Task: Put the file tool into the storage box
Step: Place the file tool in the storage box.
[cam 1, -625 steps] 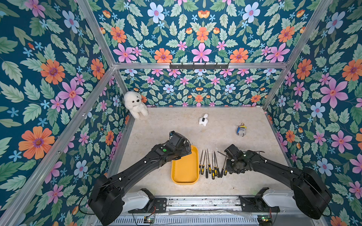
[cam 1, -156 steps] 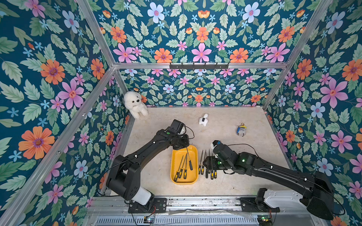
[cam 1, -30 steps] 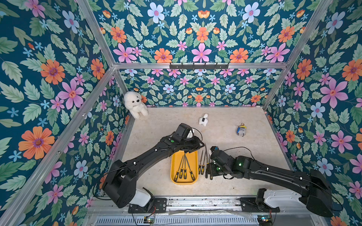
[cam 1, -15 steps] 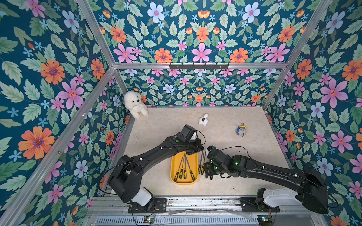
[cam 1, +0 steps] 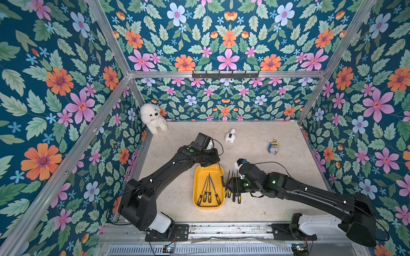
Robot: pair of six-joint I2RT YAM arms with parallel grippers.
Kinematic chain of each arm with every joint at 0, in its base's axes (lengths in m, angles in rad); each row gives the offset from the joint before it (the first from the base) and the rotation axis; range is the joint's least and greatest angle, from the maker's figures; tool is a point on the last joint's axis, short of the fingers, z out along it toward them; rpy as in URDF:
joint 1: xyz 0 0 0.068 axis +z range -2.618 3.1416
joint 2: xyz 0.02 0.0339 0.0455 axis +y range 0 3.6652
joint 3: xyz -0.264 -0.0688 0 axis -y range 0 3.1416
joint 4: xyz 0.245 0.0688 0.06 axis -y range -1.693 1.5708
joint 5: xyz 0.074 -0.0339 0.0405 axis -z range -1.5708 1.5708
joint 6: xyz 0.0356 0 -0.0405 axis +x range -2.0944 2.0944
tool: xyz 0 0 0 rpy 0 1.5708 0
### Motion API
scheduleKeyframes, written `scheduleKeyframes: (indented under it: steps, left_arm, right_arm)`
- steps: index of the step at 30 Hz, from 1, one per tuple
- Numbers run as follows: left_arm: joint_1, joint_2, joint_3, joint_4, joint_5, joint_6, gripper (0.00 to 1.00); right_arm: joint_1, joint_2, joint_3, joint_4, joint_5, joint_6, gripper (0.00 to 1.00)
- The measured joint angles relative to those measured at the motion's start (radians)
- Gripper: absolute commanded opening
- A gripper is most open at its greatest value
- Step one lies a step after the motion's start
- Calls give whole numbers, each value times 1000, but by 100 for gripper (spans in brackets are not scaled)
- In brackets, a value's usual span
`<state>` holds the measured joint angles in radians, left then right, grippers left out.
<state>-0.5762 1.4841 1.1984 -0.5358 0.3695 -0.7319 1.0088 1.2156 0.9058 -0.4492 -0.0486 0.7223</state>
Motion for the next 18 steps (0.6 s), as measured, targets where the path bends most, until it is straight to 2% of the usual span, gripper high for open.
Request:
scheduleKeyframes:
  steps: [3,7,18]
  left_arm:
    - [24,3,5,-57,-39,68,0]
    - [27,39,-57,-78,-63,110,0]
    - [-25,113,-170,-2,-86,109,0]
  right_arm:
    - [-86,-57,-35,-17,-1,23,75]
    - [-163,-106,-98,-56,-10,74,74]
    - [-179,-47,-224,-98,-66,144,70]
